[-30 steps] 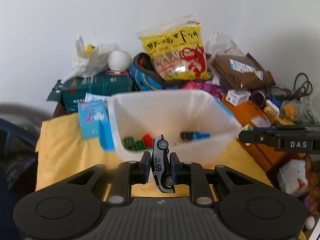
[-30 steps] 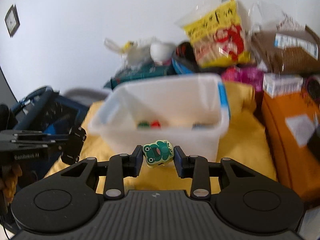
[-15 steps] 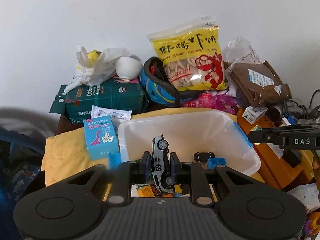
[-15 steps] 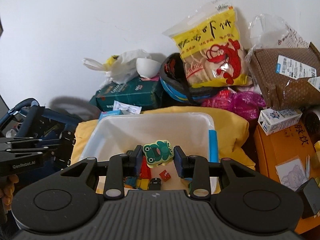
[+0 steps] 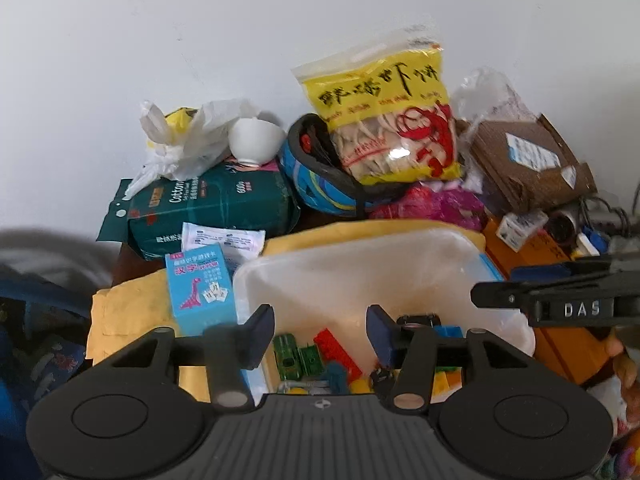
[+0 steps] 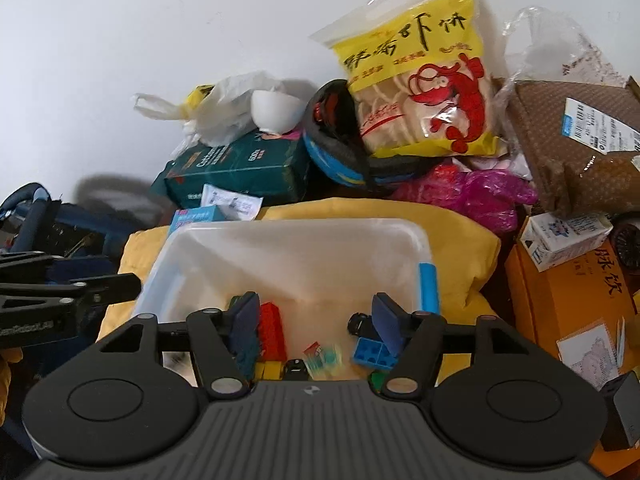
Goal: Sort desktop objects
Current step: 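Drop the white car into the bin with the left tool while the right tool drops the frog block, then grasp the beige toy figure with the left tool while the right tool grasps the tan cube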
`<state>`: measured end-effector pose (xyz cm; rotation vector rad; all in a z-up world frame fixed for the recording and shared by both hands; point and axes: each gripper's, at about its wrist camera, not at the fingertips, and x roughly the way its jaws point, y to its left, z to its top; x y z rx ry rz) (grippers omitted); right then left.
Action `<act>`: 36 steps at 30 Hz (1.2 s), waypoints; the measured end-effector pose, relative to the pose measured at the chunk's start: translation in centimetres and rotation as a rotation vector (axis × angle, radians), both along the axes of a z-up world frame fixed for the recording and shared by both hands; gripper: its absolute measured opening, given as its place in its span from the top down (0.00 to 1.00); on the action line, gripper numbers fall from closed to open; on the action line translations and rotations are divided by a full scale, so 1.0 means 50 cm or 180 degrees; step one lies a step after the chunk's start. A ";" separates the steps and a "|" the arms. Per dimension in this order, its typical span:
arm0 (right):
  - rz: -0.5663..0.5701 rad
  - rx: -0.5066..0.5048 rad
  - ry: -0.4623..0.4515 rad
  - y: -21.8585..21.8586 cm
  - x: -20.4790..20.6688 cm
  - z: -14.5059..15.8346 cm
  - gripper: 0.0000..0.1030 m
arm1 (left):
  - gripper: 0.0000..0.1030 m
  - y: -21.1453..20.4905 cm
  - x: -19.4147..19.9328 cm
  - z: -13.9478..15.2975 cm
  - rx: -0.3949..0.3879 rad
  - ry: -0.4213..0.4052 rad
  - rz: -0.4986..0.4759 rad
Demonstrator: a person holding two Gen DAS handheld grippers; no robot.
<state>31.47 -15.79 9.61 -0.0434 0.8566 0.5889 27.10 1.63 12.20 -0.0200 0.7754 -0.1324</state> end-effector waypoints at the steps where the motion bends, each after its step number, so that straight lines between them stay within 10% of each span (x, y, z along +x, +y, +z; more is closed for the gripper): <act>1: 0.0023 0.0017 0.0008 -0.003 -0.004 -0.003 0.36 | 0.47 0.000 -0.008 -0.004 0.0007 -0.0004 -0.0033; 9: 0.0284 0.0107 -0.0135 -0.041 -0.129 -0.043 0.37 | 0.47 -0.010 -0.163 -0.110 -0.0143 0.0008 -0.0244; 18: 0.0449 -0.0249 0.0165 -0.066 -0.252 -0.201 0.38 | 0.47 -0.040 -0.221 -0.303 0.0016 0.0622 -0.0265; 36: 0.0474 -0.0422 0.0233 -0.040 -0.248 -0.238 0.37 | 0.74 -0.073 -0.181 -0.332 0.0113 0.0550 -0.0500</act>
